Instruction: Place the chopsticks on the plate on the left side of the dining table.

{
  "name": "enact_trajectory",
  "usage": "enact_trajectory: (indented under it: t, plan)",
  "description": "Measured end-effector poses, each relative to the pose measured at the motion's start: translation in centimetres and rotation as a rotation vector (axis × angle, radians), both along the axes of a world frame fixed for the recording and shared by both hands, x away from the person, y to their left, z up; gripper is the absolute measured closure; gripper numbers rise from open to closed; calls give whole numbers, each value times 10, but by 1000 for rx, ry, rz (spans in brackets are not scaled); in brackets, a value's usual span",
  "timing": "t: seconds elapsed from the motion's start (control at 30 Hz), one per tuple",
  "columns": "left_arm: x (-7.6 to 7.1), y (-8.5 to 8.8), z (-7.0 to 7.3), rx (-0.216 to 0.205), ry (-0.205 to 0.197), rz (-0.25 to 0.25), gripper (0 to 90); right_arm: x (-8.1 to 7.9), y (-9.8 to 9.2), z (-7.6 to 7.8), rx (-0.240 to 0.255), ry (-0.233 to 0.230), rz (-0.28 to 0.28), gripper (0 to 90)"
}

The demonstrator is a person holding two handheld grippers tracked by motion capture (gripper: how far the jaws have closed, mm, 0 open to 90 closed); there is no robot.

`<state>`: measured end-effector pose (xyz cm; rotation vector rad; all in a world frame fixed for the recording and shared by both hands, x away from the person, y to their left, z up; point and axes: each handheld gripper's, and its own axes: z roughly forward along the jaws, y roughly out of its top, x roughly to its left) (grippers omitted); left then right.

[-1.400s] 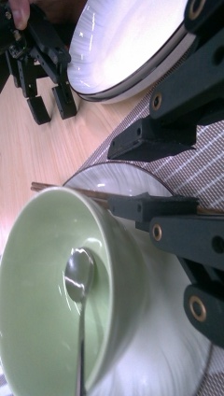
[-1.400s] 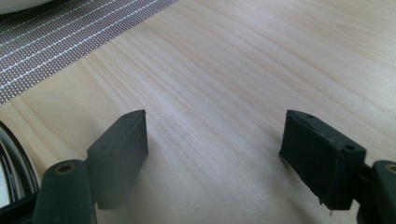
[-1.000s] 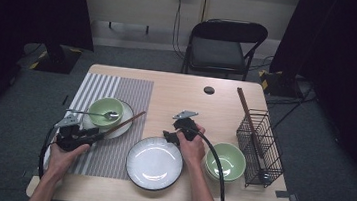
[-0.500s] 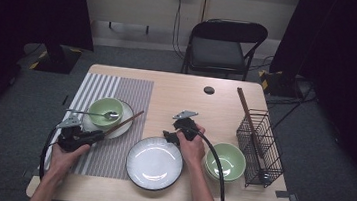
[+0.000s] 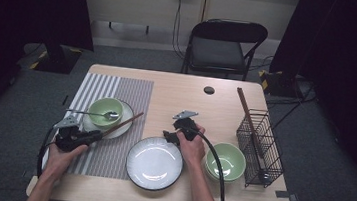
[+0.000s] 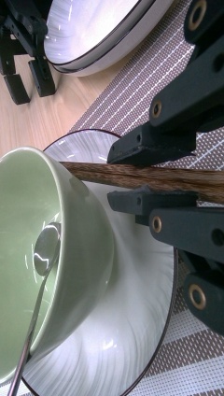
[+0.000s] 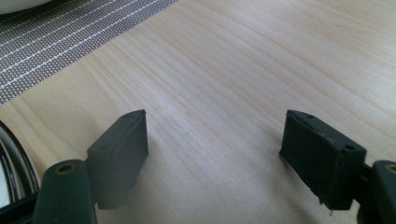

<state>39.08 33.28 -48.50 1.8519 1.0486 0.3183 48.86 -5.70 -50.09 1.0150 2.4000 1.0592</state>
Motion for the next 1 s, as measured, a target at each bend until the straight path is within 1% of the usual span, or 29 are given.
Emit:
enact_trajectory:
  t: [0.07,0.23,0.43,0.7,0.8,0.87,0.9,0.93,1.0]
  plan:
    - [0,0,0,1,4,-1,758,0,0,0,0,0,0,223]
    - [-1,0,2,23,0,5,754,0,0,0,0,0,0,222]
    - [-1,3,4,36,7,20,741,0,0,0,0,0,0,223]
    - [-2,3,4,48,4,24,735,0,0,0,0,0,0,223]
    - [-2,4,4,47,6,27,724,0,0,0,0,-1,0,223]
    - [-2,5,4,35,8,36,708,0,0,0,0,0,0,223]
    - [-2,5,4,18,7,30,714,0,0,0,2,1,-1,223]
    - [-2,6,5,12,1,30,713,0,0,0,0,0,0,223]
    - [-3,5,6,13,0,34,698,0,0,0,0,-1,0,223]
